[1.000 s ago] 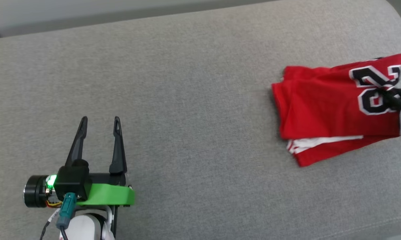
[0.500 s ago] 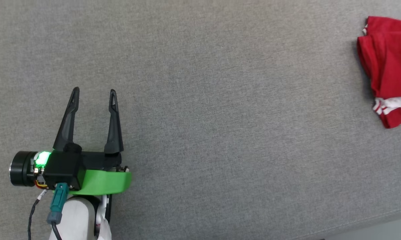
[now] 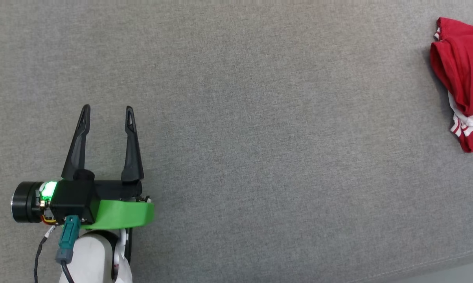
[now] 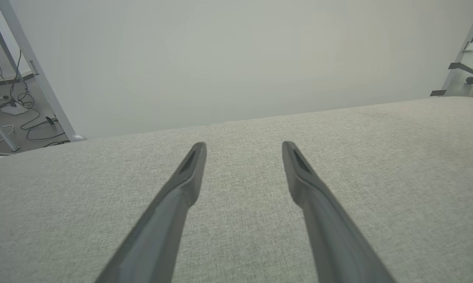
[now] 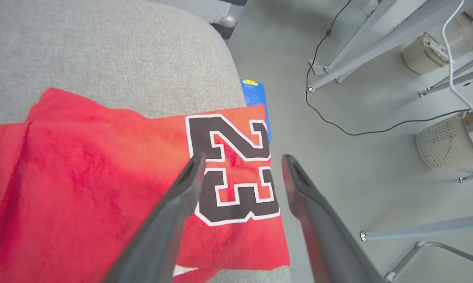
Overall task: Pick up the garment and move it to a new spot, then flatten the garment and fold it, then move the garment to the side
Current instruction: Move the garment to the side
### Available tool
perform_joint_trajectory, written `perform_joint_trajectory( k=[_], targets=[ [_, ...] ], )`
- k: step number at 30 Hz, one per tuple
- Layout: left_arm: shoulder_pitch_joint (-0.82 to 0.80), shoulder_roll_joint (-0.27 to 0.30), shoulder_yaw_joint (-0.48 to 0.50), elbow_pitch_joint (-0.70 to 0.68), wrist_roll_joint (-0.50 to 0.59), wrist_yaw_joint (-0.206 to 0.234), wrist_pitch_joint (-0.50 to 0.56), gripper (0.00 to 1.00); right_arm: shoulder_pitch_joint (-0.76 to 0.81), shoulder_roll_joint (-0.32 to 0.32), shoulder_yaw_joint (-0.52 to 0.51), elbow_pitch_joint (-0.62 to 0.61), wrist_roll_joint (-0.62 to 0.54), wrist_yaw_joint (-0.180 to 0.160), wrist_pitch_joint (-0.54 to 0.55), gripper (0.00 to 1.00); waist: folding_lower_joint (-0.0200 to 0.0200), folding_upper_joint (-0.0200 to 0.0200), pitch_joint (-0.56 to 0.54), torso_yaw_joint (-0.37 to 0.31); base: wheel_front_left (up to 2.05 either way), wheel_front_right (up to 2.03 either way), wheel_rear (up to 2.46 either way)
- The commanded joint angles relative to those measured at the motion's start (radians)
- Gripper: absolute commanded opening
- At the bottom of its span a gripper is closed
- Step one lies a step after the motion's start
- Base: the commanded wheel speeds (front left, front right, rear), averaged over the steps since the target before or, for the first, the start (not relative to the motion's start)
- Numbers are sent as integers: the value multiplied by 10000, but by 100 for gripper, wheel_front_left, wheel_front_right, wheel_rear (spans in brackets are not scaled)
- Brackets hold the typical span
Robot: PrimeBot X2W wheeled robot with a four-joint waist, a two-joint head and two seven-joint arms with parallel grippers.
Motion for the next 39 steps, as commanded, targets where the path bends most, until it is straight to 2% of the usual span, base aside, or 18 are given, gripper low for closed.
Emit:
perform_joint_trajectory(
  k=[1,6,11,14,19,25,32,39],
  targets=[
    [105,-53,17,51,-102,74,-57,100,49,-35,-101,-126,-220,-9,-547,100,-1,-1,-647,238,0,0,0],
    [681,-168,131,250,-355,156,-57,100,587,565,-671,-939,-855,-9,-2640,100,-1,-1,-1554,407,0,0,0],
    [1091,-275,173,364,-541,174,-57,100,1481,1524,-1653,-2376,-1354,-9,-3888,100,-1,-1,-2184,748,0,0,0],
    [1186,-345,167,460,-635,179,-57,100,2374,2126,-2290,-3543,-1502,-9,-4127,100,-1,-1,-2498,1052,0,0,0],
    [1382,-433,150,609,-724,180,-57,100,4104,3554,-3266,-6077,-2292,-9,-4247,100,-1,-1,-2884,1399,0,0,0],
    [1541,-500,83,864,-740,160,-57,100,5888,4956,-3425,-8159,-2956,-9,-4260,100,-1,-1,-3304,1825,0,0,0],
    [1689,-520,71,1214,-670,85,-57,100,7607,5938,-3003,-8672,-3115,-9,-4262,100,-1,-1,-3778,2189,0,0,0],
    [1956,-525,28,1504,-565,1,-57,100,9005,6380,-2921,-8588,-3131,-9,-4263,100,-1,-1,-4168,2344,0,0,0]
  ],
)
